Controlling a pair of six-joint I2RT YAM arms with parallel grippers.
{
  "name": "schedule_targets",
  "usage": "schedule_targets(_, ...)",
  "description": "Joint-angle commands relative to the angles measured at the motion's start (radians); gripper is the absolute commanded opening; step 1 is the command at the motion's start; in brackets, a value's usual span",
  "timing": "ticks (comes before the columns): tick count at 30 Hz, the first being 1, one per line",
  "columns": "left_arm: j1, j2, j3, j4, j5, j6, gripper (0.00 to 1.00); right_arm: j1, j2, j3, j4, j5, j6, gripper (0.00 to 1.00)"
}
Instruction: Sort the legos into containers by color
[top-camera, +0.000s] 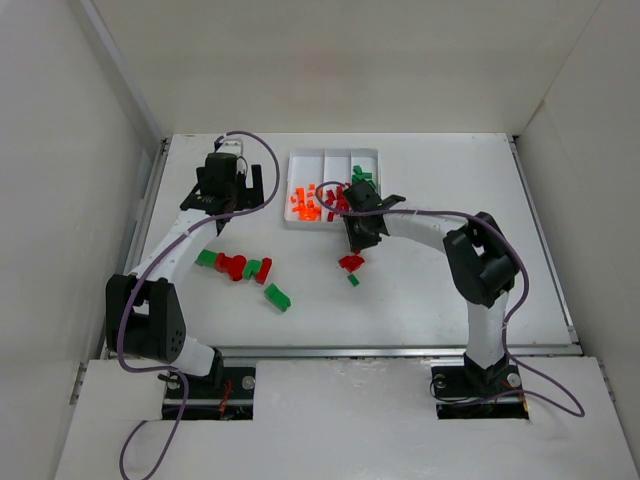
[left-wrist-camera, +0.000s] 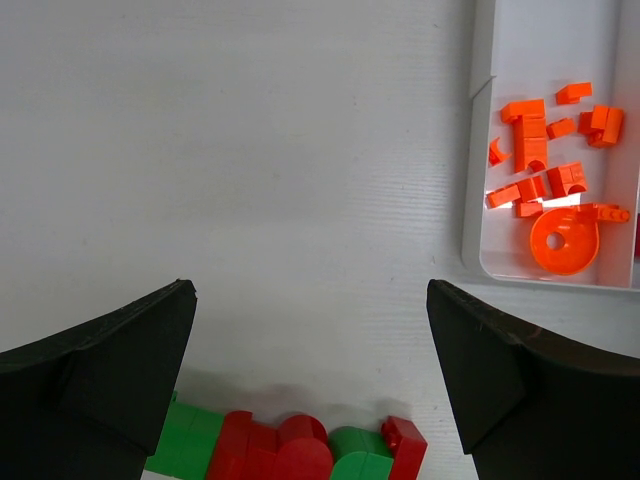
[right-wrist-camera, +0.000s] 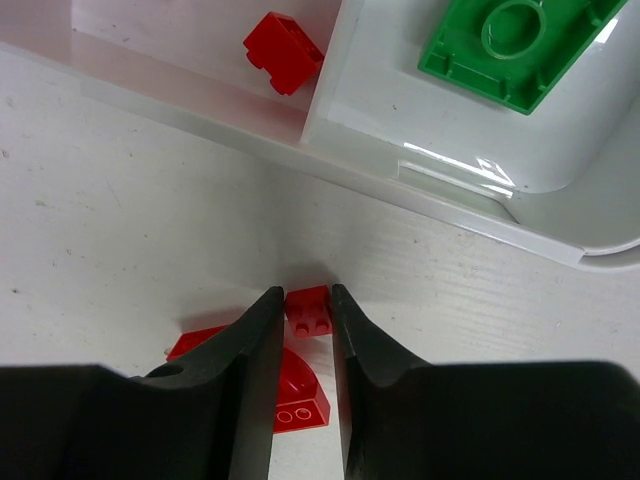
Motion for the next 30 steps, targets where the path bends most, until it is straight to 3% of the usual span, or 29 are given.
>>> schedule_targets(1, -0.005, -0.015, -0.002, 0.024, 0.005, -0.014, 1.00, 0.015, -0.013, -0.034, -0.052, 0.011, 0.013, 0.30)
schedule_targets(5, -0.005, -0.006, -0.002, 0.024, 0.005, -0.014, 1.00, 0.015, -0.024, -0.034, -0.064, 0.011, 0.013, 0.30)
schedule_targets(8, -0.005, -0.006, -0.002, 0.024, 0.014, -0.014, 1.00, 0.015, -0.024, -0.016, -0.074, 0.020, 0.004, 0.04)
schedule_targets(10, -0.005, -0.006, -0.002, 0.024, 0.014, -0.014, 1.00, 0.015, -0.035, 0.007, -0.075, 0.020, 0.004, 0.01)
schedule_targets(20, -0.005, -0.006, -0.002, 0.024, 0.014, -0.014, 1.00, 0.015, -0.136, 0.189, 0.034, 0.181, 0.004, 0.00)
schedule_targets(25, -0.005, 0.003, -0.002, 0.024, 0.005, -0.014, 1.00, -0.019, 0.007, 0.360, 0.088, 0.256, 0.004, 0.00)
schedule_targets(30, -0.005, 0.003, -0.002, 0.015, -0.015, -0.005, 1.00, -0.050, 0.197, 0.576, 0.099, 0.220, -0.006, 0.01)
